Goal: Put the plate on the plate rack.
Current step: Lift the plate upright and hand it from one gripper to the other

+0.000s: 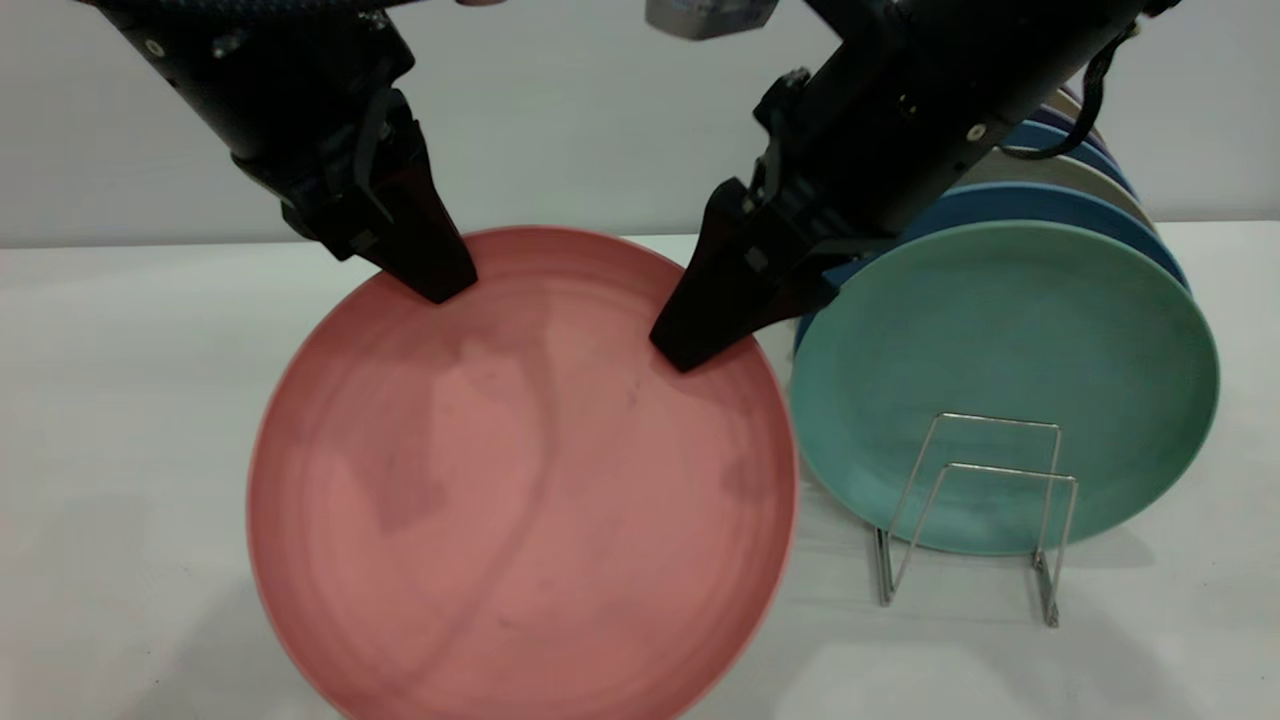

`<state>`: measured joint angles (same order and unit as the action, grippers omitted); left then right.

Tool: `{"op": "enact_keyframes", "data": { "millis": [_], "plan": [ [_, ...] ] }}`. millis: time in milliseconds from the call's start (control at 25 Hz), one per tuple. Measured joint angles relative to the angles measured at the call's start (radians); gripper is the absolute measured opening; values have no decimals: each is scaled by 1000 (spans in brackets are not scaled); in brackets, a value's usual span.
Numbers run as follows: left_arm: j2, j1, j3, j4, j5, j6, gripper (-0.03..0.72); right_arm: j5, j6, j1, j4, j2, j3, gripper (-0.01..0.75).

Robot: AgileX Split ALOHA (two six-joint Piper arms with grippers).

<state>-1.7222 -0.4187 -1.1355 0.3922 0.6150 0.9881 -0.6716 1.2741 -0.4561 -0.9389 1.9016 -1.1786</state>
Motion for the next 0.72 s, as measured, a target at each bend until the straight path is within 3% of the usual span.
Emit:
{"op": "enact_keyframes", "data": {
  "millis": [120, 240, 480, 720],
  "plan": [
    [0, 0, 0, 12, 0, 8, 15, -1, 0, -12, -13, 23, 0, 477],
    [0, 0, 0, 12, 0, 12, 15, 0, 1, -30, -20, 42, 0, 407],
    [0, 0, 0, 11, -3, 14, 19, 23, -2, -42, -25, 52, 0, 84],
    [0, 0, 0, 11, -2, 16, 27, 33, -15, -42, -13, 52, 0, 66]
  ]
}}
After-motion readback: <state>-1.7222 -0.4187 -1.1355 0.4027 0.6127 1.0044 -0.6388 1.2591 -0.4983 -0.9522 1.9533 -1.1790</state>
